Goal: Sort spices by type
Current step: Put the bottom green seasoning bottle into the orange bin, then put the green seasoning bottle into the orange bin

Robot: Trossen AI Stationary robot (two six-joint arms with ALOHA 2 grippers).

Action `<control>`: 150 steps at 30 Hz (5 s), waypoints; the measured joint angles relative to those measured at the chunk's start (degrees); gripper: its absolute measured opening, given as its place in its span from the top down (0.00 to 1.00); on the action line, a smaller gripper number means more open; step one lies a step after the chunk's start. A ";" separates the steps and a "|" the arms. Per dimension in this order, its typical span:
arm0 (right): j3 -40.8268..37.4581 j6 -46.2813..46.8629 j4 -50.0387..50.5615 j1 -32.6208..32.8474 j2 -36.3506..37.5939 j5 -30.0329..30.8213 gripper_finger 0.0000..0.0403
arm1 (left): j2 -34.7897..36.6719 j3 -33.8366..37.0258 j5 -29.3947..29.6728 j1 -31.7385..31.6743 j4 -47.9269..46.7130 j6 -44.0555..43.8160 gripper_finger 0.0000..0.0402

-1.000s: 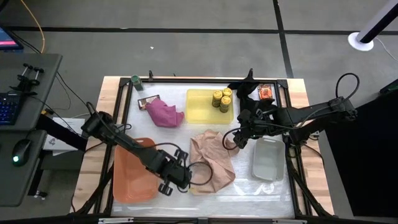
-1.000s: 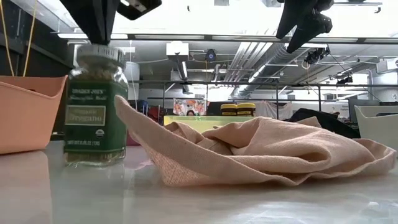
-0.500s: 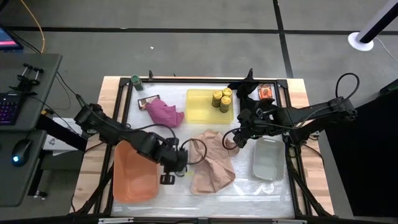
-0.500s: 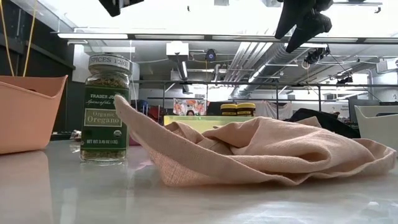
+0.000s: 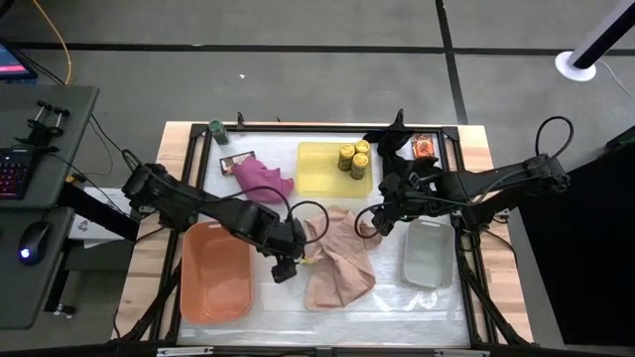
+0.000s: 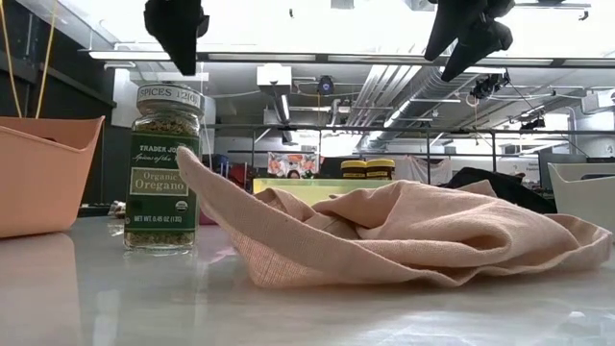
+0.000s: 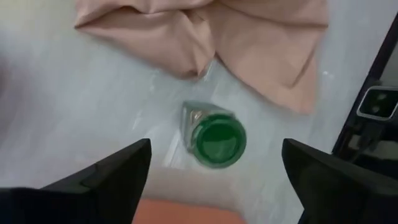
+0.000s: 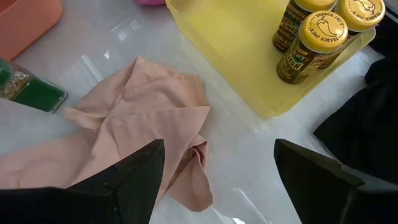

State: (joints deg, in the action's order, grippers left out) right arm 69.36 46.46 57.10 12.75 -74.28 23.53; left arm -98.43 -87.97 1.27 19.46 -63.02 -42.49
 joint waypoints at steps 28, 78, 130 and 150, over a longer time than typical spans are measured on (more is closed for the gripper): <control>0.00 1.09 -0.63 0.00 0.00 0.33 0.26 | -10.97 5.85 0.62 2.36 6.29 3.95 0.18; 0.00 2.58 -1.75 0.00 0.00 1.66 0.26 | 12.85 22.24 -1.54 27.37 5.07 -33.39 0.59; 0.00 0.88 -1.92 -4.15 0.00 2.21 0.26 | 13.52 28.65 0.43 4.50 -0.83 13.83 0.21; -0.02 0.06 -4.78 -4.15 0.00 -0.22 0.26 | 35.34 23.46 17.24 9.46 4.73 -4.99 0.23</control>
State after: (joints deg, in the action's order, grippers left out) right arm 69.34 46.51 52.32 8.60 -74.28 23.31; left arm -63.09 -64.51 18.50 28.92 -58.29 -47.49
